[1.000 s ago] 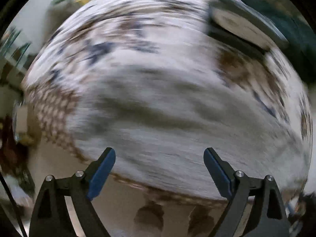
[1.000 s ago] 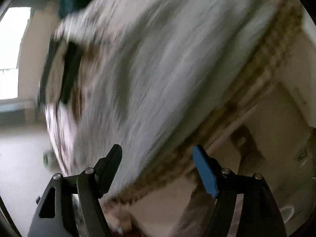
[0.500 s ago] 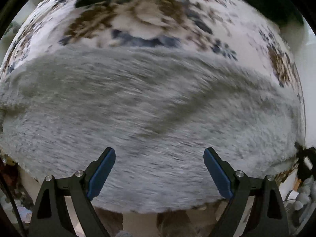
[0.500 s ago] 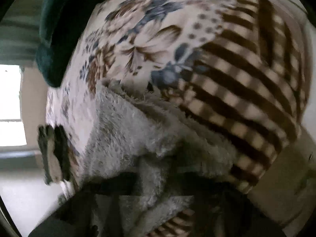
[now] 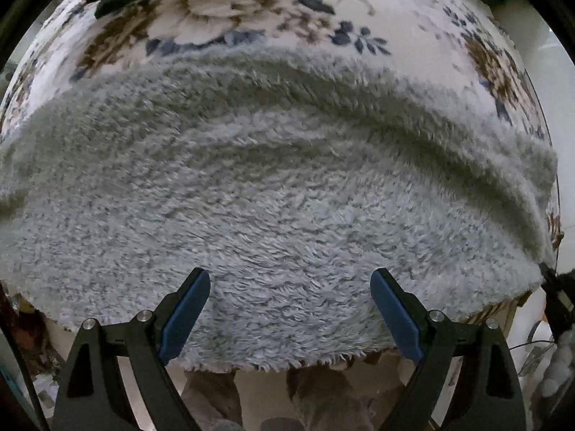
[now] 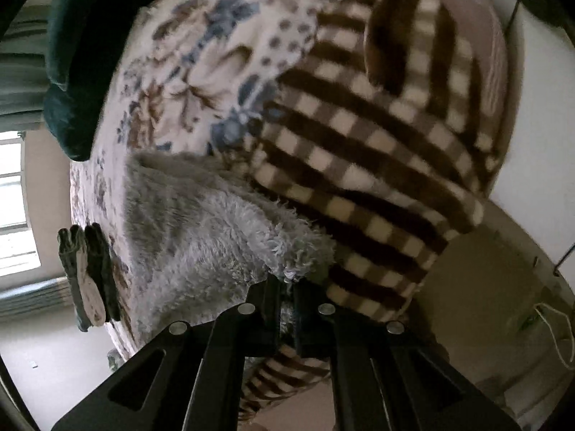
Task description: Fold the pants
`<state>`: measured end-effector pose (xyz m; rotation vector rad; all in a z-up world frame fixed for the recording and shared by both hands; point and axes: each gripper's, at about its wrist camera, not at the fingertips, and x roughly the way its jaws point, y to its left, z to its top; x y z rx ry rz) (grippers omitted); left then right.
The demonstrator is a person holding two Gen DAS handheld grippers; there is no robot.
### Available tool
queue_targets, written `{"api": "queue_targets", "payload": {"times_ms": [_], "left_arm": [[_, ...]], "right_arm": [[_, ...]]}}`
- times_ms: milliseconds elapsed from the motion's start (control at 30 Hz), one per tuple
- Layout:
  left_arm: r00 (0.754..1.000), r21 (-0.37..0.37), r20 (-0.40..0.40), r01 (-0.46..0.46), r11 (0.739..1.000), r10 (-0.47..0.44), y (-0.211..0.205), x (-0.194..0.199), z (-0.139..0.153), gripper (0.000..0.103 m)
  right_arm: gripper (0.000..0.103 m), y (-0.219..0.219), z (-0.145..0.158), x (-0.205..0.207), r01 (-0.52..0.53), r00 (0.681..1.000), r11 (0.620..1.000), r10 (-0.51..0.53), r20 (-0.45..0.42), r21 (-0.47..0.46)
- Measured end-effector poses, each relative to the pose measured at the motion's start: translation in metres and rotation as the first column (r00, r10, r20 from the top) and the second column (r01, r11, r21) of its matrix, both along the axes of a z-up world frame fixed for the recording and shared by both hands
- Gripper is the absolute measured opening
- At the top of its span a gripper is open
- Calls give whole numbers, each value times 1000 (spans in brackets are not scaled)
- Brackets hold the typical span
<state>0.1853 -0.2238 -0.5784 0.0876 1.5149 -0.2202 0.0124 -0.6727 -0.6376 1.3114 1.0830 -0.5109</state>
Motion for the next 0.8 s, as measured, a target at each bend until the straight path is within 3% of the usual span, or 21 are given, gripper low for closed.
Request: {"api": "queue_targets", "payload": {"times_ms": [100,133,167,200,233,300,333,400,500,567,667,700,733,800], "left_arm": [[1000,-31,-20,-15,999,15,1,-3,-2,91],[1000,-42,-19,-18,999,18,0,-5,-1,91],[1000,-46,-19,-16,999,15,-1,-7,-1,91],[1000,-55,-20,-4,998,3,-4,-13,-1,91],[1000,-56,-21,5,998,-6,-7,-17,-3,91],[999,-55,-29,19,998,-20,-14,-22,-4,91],[999,-61,-29,21,998,-22,-18,-22,-3,91],[1000,-61,-13,26,998,-27,-26,-22,1,91],[999,-46,38,30,999,-28,-42,-10,9,91],[998,-53,65,12,999,-8,-45,5,7,91],[996,-37,92,6,999,-2,-51,27,1,91],[996,-34,89,8,999,-5,-53,38,-4,91],[996,-31,89,5,1000,-2,-53,42,-7,91],[997,-31,83,-1,1000,3,-54,44,-11,91]], "right_arm": [[13,-1,-5,9,-32,999,997,29,32,72],[18,0,0,11,-42,998,997,39,48,65],[26,1,5,11,-55,997,997,52,53,51],[48,3,8,12,-72,997,997,71,37,40],[54,5,9,14,-85,996,996,85,6,37],[54,5,19,16,-127,987,991,123,-106,-40],[54,5,27,21,-158,982,985,148,-116,-75],[55,3,51,35,-216,973,963,201,-110,-160],[68,-4,69,81,-313,949,928,310,-47,-200],[68,-8,64,122,-392,918,900,395,-19,-191],[68,-13,32,179,-492,870,862,492,-29,-121],[58,-12,18,195,-531,847,843,529,-43,-82],[17,-10,10,205,-563,827,824,560,-53,-69],[16,-7,9,217,-606,795,786,598,-100,-119]]}}
